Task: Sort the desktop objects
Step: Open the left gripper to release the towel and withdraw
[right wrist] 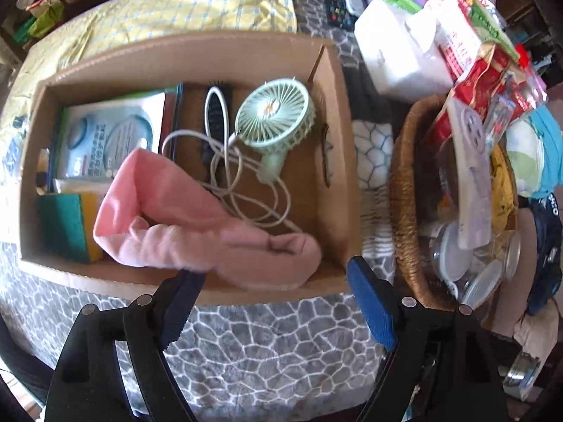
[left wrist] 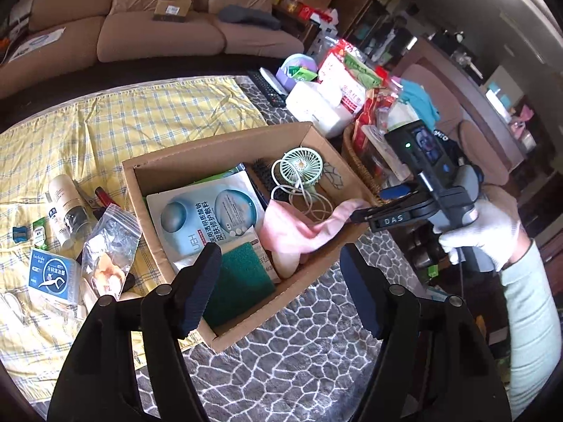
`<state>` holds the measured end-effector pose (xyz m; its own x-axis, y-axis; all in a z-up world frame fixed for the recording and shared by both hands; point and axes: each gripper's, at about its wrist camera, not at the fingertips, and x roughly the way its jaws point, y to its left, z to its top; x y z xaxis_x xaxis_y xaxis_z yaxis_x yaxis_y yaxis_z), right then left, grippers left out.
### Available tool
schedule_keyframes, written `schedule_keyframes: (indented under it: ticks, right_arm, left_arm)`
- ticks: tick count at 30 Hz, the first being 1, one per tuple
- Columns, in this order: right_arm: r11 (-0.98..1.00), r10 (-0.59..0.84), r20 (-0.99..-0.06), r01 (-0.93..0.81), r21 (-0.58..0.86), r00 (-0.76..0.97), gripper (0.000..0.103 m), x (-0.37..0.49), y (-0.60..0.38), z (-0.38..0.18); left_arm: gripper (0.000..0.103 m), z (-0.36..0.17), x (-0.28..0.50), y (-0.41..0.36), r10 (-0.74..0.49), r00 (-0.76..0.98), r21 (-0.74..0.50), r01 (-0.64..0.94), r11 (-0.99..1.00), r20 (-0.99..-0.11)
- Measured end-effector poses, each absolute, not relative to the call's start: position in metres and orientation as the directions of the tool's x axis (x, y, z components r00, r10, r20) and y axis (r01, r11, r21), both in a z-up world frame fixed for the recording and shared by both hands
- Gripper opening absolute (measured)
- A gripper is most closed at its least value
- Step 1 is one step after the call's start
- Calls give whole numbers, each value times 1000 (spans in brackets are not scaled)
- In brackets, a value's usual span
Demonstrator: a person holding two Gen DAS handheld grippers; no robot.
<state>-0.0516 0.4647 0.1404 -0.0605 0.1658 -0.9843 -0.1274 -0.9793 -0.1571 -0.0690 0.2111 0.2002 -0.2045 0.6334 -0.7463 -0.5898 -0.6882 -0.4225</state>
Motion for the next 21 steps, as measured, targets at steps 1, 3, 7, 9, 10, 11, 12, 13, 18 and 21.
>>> schedule_keyframes:
  ticks: [1, 3, 7, 9, 10, 11, 12, 13, 18, 21]
  right_arm:
    - [-983, 123, -990, -144, -113, -63, 84, -51, 466, 135]
    - [-976, 42, -996, -215, -26, -73, 84, -50, 473, 129]
    - [-960, -14, -976, -269, 74, -218, 84, -47, 479, 156]
    - [-956, -39, -947, -264, 129, -320, 85, -43, 474, 177]
    - [-955, -43, -930, -259, 145, -364, 87, -41, 470, 187]
    - [-956, -37, -916, -252, 149, -399, 87, -40, 463, 196]
    - [-960, -30, -903, -238, 145, -428, 87, -39, 455, 203]
    - [-966, -27, -890, -218, 142, -455, 87, -40, 446, 209]
    - [-972, -136, -805, -81, 222, -578, 91, -34, 387, 226]
    - [-953, -236, -743, -2, 304, -627, 92, -31, 347, 232]
  left_arm:
    - [71, 202, -68, 208, 633, -209, -418, -592, -688, -746]
    - [73, 204, -66, 203, 628, -216, -405, -601, -689, -747]
    - [74, 208, -61, 197, 618, -232, -368, -631, -684, -751]
    - [78, 212, -57, 190, 621, -251, -352, -644, -680, -742]
    - [86, 213, -56, 185, 627, -260, -347, -651, -676, -735]
    - [91, 215, -55, 176, 634, -269, -344, -656, -672, -725]
    - [101, 216, -54, 168, 640, -278, -345, -657, -671, -716]
    - [103, 217, -54, 157, 647, -286, -349, -654, -671, -706]
    - [103, 217, -61, 77, 676, -340, -419, -581, -698, -654]
    - [103, 210, -64, 26, 656, -388, -441, -511, -737, -647]
